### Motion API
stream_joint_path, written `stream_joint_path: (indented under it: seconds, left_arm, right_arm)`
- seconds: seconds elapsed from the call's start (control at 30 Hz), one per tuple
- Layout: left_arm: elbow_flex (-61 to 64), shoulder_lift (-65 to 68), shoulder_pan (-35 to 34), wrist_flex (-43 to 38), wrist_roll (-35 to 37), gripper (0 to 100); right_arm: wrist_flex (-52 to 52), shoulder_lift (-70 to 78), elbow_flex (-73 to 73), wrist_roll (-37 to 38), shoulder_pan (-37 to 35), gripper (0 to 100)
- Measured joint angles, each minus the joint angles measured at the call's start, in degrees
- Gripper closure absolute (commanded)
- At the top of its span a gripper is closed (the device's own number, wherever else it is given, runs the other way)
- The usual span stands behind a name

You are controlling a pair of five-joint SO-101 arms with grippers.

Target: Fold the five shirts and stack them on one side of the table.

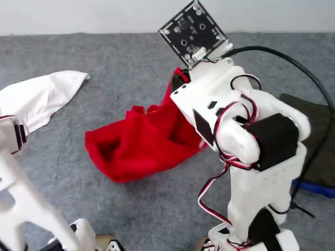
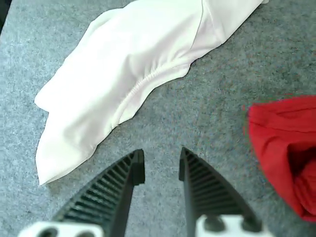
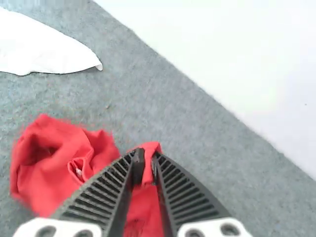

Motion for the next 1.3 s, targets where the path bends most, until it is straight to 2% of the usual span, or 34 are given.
stream_joint_path:
  seconds: [0.17,0.4,0.67,0.73,0.87,1.03,1.3]
  left_arm:
    - [0.00,-6.42,4.48,0.62,0.00,88]
    - [4.22,-8.97,16.62,2.20,0.00,88]
    - [10.64,-8.70,20.75,2.20,0.00,87]
    - [11.43,-7.65,22.95,2.11,0.00,85]
    - [11.69,-2.20,29.63,1.05,0.00,77]
    - [10.81,8.62,36.40,-3.08,3.69,73]
    - [-3.43,27.43,45.19,-4.66,9.23,73]
  right_arm:
    - [0.00,-0.09,2.29,0.00,0.00,98.9]
    - [0.09,0.62,9.76,0.00,0.26,98.9]
    - [0.09,0.62,15.65,0.00,8.79,98.9]
    - [0.09,0.62,15.65,0.00,9.49,98.9]
    - [0.09,0.62,15.65,0.00,9.05,98.9]
    - [0.09,0.62,15.65,0.00,9.14,98.9]
    - [0.09,0.62,15.65,-1.23,9.05,98.9]
